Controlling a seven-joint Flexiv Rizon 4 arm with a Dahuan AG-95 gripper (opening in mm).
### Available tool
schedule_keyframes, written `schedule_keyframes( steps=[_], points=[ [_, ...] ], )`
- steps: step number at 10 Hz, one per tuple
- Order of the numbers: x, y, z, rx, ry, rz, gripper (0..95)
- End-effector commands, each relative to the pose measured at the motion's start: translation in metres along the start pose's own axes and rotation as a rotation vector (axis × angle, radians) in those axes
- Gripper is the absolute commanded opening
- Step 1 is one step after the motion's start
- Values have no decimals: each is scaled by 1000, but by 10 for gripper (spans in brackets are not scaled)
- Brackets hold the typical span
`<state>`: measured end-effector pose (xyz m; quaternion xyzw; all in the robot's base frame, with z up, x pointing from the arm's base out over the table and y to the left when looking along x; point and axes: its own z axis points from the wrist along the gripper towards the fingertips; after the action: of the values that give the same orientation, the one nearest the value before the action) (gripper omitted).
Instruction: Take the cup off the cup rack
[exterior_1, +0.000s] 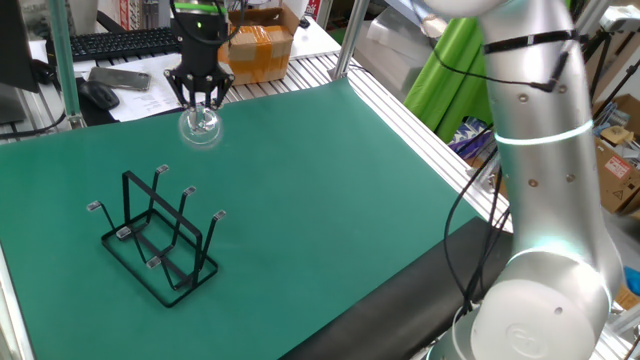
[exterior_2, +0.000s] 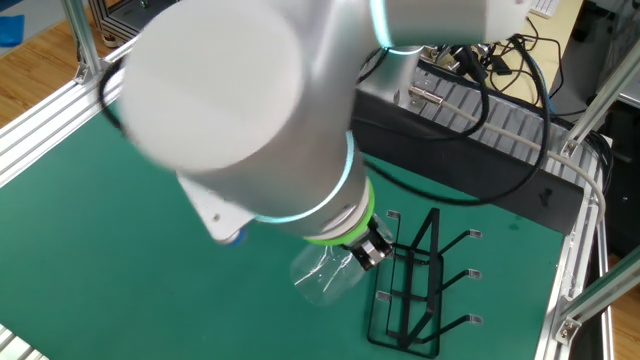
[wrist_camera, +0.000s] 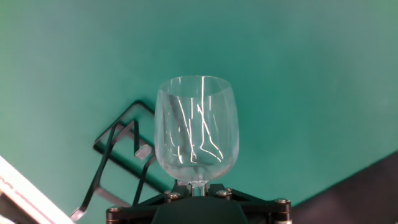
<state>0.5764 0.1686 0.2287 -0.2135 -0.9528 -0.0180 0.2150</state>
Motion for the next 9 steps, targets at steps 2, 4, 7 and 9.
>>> schedule_keyframes(
  steps=[2, 4, 7, 9],
  points=[
    [-12, -9, 3, 17, -69, -36, 0],
    [-16, -12, 4, 21, -108, -51, 0],
    [-19, -16, 6, 56, -175, -82, 0],
    [-32, -30, 12, 51, -197, -124, 0]
  ],
)
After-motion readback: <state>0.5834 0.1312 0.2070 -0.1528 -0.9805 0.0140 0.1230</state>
